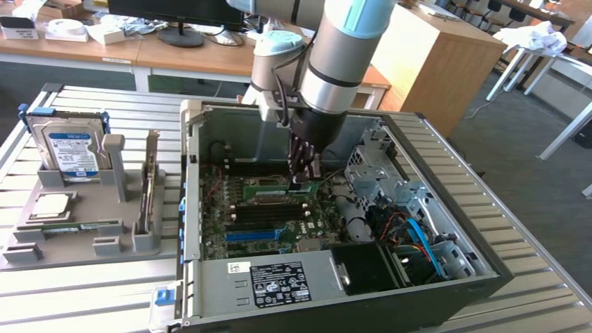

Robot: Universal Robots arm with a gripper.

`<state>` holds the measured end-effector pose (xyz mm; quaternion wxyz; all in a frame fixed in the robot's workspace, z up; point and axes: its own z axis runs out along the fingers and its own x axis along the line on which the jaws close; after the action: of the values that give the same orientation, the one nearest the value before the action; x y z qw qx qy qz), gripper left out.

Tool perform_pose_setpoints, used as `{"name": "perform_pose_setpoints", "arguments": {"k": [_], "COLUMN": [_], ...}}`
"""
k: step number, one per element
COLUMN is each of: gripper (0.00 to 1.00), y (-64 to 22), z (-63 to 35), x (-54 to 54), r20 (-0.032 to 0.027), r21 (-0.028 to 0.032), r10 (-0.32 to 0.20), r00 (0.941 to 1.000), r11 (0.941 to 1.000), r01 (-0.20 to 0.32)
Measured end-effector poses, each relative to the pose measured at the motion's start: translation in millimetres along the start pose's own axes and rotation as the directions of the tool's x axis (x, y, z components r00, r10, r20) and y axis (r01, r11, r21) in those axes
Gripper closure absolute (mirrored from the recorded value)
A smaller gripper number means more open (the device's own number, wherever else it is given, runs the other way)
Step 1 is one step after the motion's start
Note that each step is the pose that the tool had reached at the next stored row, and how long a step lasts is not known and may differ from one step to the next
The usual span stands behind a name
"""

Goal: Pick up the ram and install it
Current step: 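Insert the ram into the slot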

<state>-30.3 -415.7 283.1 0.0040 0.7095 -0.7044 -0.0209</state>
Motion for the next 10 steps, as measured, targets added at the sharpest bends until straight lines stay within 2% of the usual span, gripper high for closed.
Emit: {"name": "perform_pose_setpoints", "arguments": {"k": [10], "gripper": [0.89], "y": [0.0], "z": [6.5], "x": [0.5], "r20": [0.0000], "r21": [0.0000], "r10": [0.000], "r00": [1.0000], "r11": [1.0000], "r01": [0.000]}}
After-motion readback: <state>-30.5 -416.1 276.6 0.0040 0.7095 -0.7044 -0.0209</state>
